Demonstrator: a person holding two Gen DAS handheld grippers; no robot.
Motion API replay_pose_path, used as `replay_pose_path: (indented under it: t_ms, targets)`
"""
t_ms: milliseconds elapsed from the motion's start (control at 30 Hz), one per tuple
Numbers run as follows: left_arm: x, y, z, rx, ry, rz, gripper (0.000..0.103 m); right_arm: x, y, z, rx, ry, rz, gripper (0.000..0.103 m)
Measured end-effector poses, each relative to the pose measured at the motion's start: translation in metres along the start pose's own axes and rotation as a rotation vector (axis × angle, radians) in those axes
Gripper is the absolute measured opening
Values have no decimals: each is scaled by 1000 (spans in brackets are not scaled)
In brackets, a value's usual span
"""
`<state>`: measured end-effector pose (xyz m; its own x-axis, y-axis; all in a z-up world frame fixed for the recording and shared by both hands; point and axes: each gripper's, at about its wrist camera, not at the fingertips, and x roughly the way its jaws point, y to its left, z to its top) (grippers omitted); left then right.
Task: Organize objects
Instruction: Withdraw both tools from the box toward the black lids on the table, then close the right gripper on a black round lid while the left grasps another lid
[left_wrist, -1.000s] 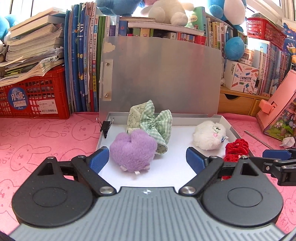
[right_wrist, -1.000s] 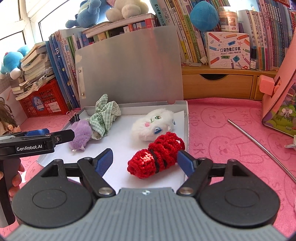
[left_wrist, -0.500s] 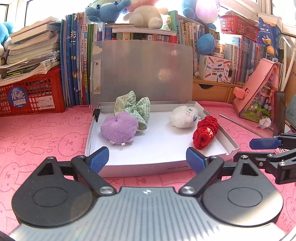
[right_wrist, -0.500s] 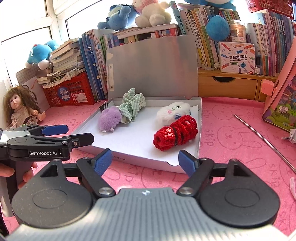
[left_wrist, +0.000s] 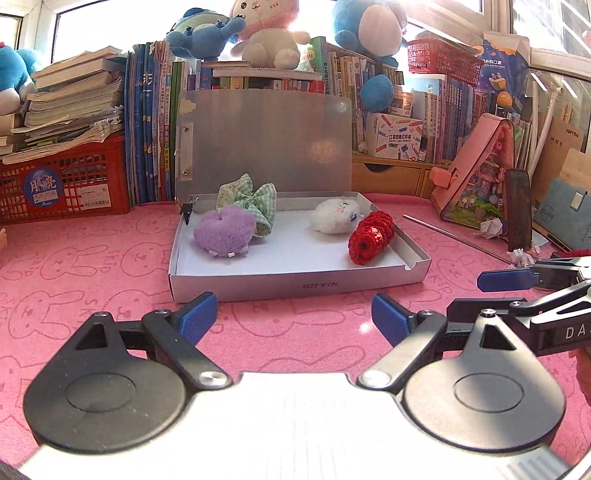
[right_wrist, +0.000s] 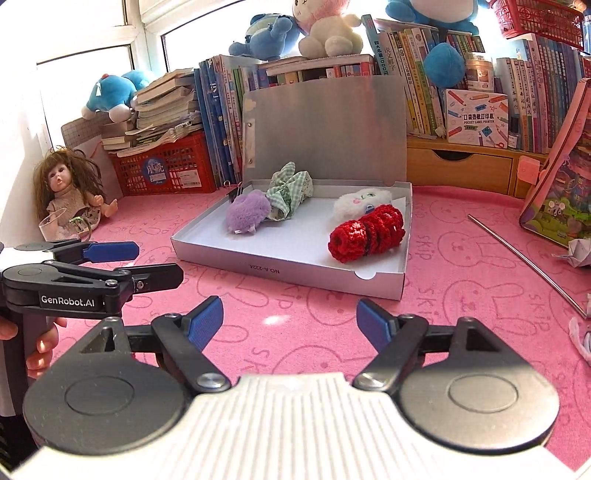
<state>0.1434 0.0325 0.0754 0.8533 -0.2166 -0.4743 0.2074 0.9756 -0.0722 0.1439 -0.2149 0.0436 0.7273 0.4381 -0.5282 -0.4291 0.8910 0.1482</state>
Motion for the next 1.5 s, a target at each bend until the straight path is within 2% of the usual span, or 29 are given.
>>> replay_pose_path:
  t_ms: [267, 767, 1233, 1500]
  targets:
    - [-35, -11, -23, 22, -33, -13, 93, -21, 10, -19, -13, -16, -9, 87]
    - [-79, -20, -65, 35, -47, -11, 94, -54, 22, -62, -33, -35, -57, 87]
    - [-97, -34, -97, 55, -58, -16, 94, -71, 34, -94, -31, -58, -109, 87]
    - [-97, -40, -111, 64, -29, -29, 94, -75, 37, -107, -28, -66, -144, 87]
